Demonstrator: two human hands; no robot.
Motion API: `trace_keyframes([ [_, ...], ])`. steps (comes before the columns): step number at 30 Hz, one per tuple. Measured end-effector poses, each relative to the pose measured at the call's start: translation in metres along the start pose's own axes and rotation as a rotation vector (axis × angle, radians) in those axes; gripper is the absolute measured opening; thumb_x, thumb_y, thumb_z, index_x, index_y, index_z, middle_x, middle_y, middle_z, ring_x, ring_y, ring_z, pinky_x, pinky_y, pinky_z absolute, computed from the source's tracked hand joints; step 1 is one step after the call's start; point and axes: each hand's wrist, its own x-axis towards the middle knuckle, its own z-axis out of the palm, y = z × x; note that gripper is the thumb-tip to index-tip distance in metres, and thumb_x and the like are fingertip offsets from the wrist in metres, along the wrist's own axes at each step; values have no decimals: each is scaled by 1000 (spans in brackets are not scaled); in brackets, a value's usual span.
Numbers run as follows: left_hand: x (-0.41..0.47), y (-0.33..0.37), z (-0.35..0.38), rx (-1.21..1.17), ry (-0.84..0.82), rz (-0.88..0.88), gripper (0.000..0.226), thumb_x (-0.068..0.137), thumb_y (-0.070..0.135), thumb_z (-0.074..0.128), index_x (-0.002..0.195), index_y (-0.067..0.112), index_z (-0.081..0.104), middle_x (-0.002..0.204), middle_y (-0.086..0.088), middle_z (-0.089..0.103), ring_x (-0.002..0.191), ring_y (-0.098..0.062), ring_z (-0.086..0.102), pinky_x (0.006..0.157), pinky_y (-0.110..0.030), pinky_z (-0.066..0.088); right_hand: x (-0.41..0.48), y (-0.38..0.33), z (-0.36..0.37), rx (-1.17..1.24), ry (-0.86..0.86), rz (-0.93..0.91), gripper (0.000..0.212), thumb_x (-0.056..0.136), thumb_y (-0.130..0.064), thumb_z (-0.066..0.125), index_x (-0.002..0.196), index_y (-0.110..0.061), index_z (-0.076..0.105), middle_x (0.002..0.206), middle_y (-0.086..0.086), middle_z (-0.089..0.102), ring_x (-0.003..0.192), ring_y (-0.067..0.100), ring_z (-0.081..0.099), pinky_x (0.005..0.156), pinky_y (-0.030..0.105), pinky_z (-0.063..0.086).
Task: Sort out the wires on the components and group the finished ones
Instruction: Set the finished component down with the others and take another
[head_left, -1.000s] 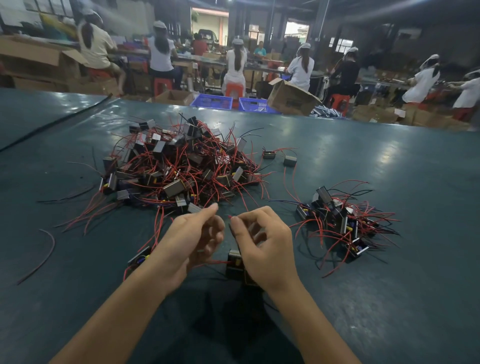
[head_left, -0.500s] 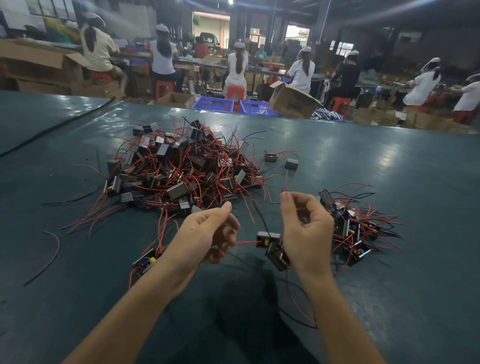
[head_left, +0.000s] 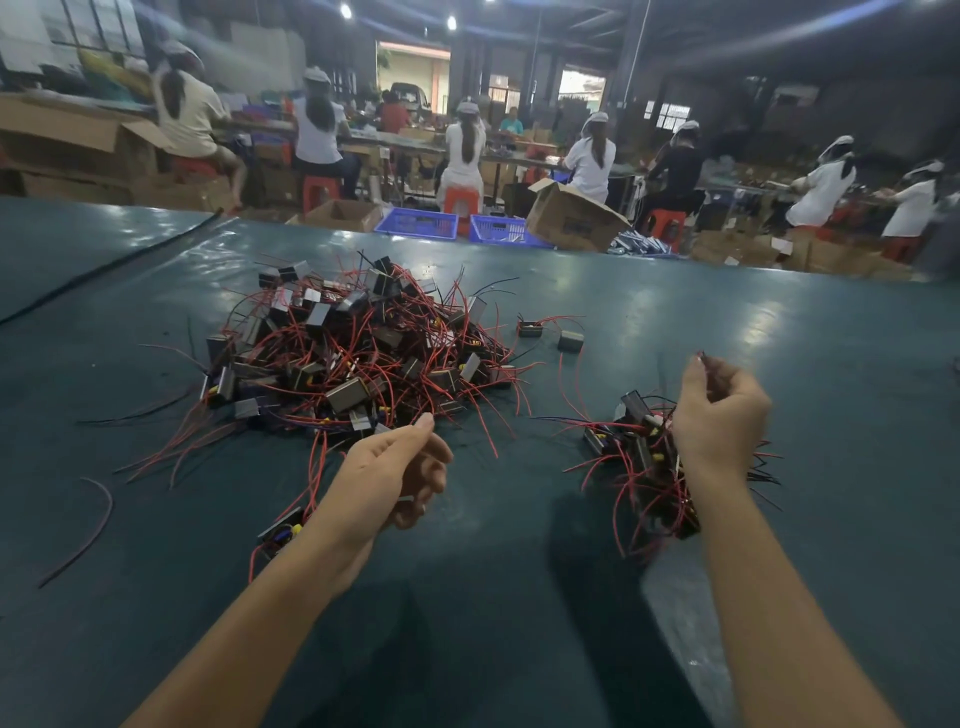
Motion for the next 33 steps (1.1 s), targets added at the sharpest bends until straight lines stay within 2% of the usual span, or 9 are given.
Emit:
trace_keyframes([
  [2,2,0,-1,-10,15,-25,43,98,41,49,63,21,64,57,0,56,43,-10,44,43,-19,28,-2,12,-2,-81,-37,19,27,97,-27,58,110,-5,65,97,9,69,88,24,66,81,40,55],
  [5,4,-1,-2,-15,27,-49,45,98,41,48,61,22,65,57,0,58,43,-9,45,44,-19,29,-5,19,-5,-129,-64,27,25,97,-26,58,109,-6,66,92,4,67,86,23,65,83,47,56],
  [11,4,-2,-2,-1,28,-49,45,99,41,48,63,21,66,58,0,59,45,-10,46,44,-19,31,-2,16,-5,-140,-55,47,22,94,-23,60,108,-9,68,91,3,67,90,24,66,84,46,56],
  [19,5,-3,-4,8,35,-44,43,100,41,46,67,19,65,58,0,59,45,-10,47,45,-19,31,2,14,-5,-114,-44,-42,22,92,-16,65,110,-4,69,97,6,72,82,15,65,81,31,55],
  [21,5,-3,-4,12,39,-42,43,100,41,46,69,18,65,58,0,59,45,-10,46,44,-18,31,-1,10,-4,-58,-41,-63,21,91,-15,67,108,-4,71,93,4,71,79,16,67,77,28,57],
  [25,5,-3,-3,22,45,-24,42,100,39,45,71,16,64,57,1,59,44,-9,45,41,-17,31,-11,-9,-2,115,-105,-109,17,89,-12,70,105,-9,72,83,2,72,65,6,69,57,12,52],
  [27,5,-4,-2,21,44,-1,41,100,37,47,70,15,63,56,0,58,43,-9,45,39,-17,30,-19,-26,-1,212,-159,-117,15,88,-10,72,102,-12,72,79,-2,71,60,3,68,54,13,51],
  [30,3,-6,0,52,37,85,33,97,31,52,73,13,62,60,-2,59,44,-9,47,38,-17,31,-38,-57,-1,359,-259,-102,13,84,-8,75,94,-16,74,74,-4,73,59,8,69,54,17,53],
  [33,1,-7,3,126,80,229,17,84,33,71,89,17,66,77,1,69,59,-6,59,49,-16,45,-60,-81,0,552,-410,29,13,82,-4,75,90,-14,75,75,2,75,59,14,70,53,23,56],
])
